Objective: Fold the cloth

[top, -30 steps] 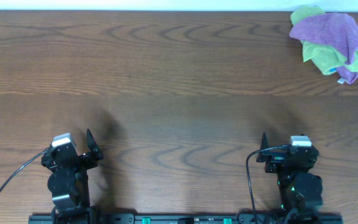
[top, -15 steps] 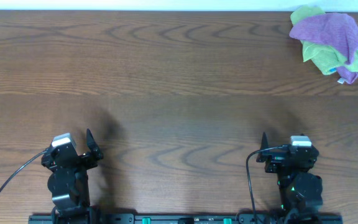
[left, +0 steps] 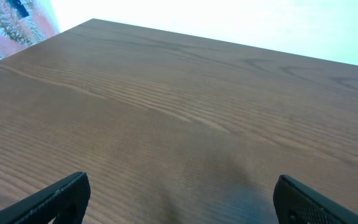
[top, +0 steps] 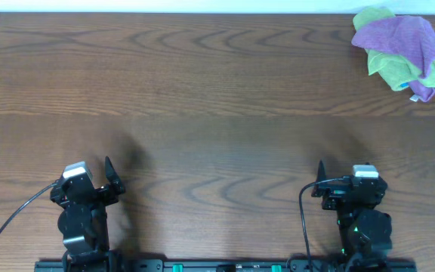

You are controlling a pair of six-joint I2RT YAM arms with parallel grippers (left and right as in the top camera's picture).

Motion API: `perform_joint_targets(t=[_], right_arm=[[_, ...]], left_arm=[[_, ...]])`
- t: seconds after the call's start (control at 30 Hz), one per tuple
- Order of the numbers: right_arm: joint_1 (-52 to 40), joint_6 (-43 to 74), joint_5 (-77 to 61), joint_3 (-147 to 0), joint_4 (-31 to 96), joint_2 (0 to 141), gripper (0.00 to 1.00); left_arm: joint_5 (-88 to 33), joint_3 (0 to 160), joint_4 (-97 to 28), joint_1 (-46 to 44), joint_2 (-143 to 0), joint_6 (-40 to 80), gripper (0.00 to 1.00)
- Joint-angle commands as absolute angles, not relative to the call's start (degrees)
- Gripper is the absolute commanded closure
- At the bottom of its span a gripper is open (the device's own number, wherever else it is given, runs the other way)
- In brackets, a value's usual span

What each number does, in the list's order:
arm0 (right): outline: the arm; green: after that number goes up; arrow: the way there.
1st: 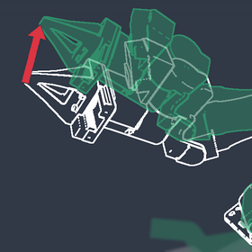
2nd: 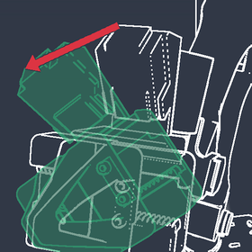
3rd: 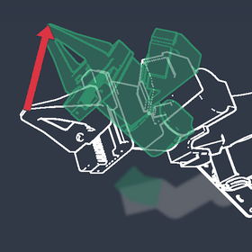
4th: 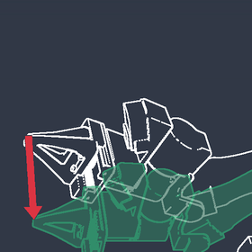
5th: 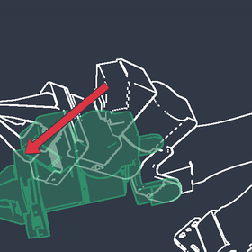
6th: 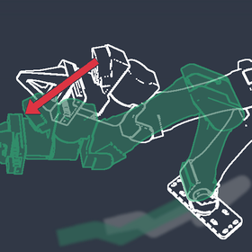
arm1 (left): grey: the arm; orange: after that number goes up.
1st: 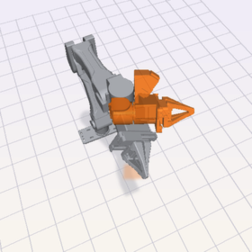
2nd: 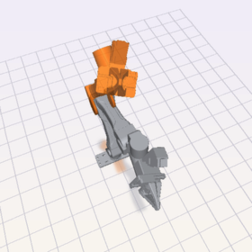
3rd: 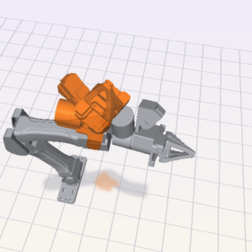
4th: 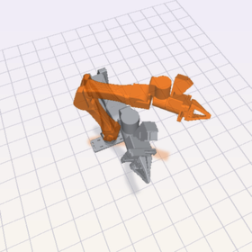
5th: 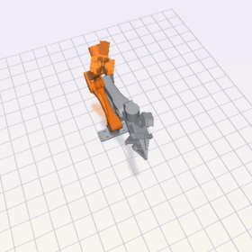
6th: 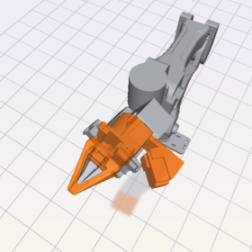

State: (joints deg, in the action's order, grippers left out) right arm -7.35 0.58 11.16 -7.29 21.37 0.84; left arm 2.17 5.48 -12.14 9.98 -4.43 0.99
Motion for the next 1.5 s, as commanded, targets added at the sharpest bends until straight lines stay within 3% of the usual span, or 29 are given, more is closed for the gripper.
perform_joint_targets(t=[0.0,0.17,0.47,0.73,1.17,1.47], right_arm=[[-6.8,-0.1,11.6,-6.4,21.4,0.3,0.01],[-6.8,0.3,10.4,-6.3,19.6,0.3,0.01],[-5.4,0.1,11.3,-6.3,-6.1,3.0,0.01],[3.5,2.5,9.2,-13.1,-21.3,27.6,0.01],[14.6,2.3,2.2,-48.5,-18.9,76.4,0.01],[21.1,-1.0,1.5,-73.4,-5.5,100.8,0.01]], left_arm=[[3.4,3.8,-12.6,10.2,-4.0,-0.3,0.05],[3.4,3.8,-12.6,10.2,-4.0,-0.3,0.05],[3.4,3.8,-12.6,10.2,-4.0,-0.3,0.05],[3.4,3.8,-12.6,10.2,-4.0,-0.3,0.04],[3.4,3.8,-12.6,10.2,-4.0,-0.3,0.05],[3.4,3.8,-12.6,10.2,-4.0,-0.3,0.04]])
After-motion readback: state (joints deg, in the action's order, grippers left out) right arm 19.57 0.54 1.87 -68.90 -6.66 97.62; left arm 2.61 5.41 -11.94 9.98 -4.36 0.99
